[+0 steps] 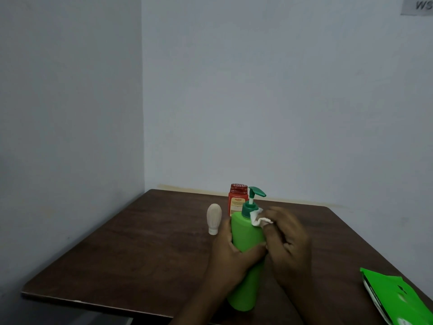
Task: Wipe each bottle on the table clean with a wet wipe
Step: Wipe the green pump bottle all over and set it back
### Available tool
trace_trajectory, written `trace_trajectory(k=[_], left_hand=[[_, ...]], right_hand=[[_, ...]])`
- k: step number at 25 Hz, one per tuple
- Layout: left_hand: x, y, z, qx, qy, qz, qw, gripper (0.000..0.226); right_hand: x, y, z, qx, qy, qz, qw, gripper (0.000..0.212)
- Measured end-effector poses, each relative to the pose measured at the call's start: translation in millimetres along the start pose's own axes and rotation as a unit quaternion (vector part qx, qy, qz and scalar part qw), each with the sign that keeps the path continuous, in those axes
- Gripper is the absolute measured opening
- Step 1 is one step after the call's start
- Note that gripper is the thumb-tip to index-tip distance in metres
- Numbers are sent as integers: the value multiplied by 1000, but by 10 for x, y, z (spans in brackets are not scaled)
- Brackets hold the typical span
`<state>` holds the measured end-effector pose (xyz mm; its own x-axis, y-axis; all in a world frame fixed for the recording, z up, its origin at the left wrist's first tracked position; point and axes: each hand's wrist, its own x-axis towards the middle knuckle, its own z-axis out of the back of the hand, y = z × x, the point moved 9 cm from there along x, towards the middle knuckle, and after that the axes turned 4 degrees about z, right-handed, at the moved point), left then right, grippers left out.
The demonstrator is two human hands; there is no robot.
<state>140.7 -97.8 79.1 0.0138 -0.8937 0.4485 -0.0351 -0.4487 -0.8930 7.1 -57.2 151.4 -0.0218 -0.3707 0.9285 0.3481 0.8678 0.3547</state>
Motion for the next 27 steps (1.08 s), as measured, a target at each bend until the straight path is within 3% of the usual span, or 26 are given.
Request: trace_trajectory(k=[4, 7, 11, 13, 16, 18, 21, 22, 23, 25, 27], left_hand=[[-10, -3, 28, 15, -17, -15, 1000, 55], [-16, -37, 40, 12, -23, -18, 1000, 54], [-21, -106, 31, 3, -17, -27, 999, 62], [-18, -103, 31, -2, -17, -33, 999, 65], [-12, -70, 38, -1, -25, -37, 999, 58], [-15, -69, 30, -3, -24, -39, 999, 55], [-12, -36, 21, -6, -9, -29, 1000, 54], [-9, -23, 22, -6, -7, -23, 1000, 53], [-5, -6, 34, 0, -10, -16, 1000, 51], [0, 27, 65, 8, -19, -7, 1000, 50], [-10, 34, 67, -5, -17, -4, 1000, 51]], right_hand=[[103, -565, -67, 118, -6, -239, 964, 23], [287, -641, -140, 274, -50, -311, 909, 22], [356, -373, -603, 404, 136, -350, 834, 20], [270, -361, -644, 420, 172, -357, 816, 27], [177, -419, -490, 419, 98, -346, 834, 23], [143, -401, -338, 358, 54, -302, 882, 18], [98, -130, -98, 122, 31, -138, 982, 21], [76, 28, -50, 9, 28, -61, 998, 24], [47, 192, -34, -90, 24, 18, 995, 27], [-25, 390, -100, -169, 36, 118, 978, 36], [-23, 385, -75, -112, 34, 84, 990, 34]])
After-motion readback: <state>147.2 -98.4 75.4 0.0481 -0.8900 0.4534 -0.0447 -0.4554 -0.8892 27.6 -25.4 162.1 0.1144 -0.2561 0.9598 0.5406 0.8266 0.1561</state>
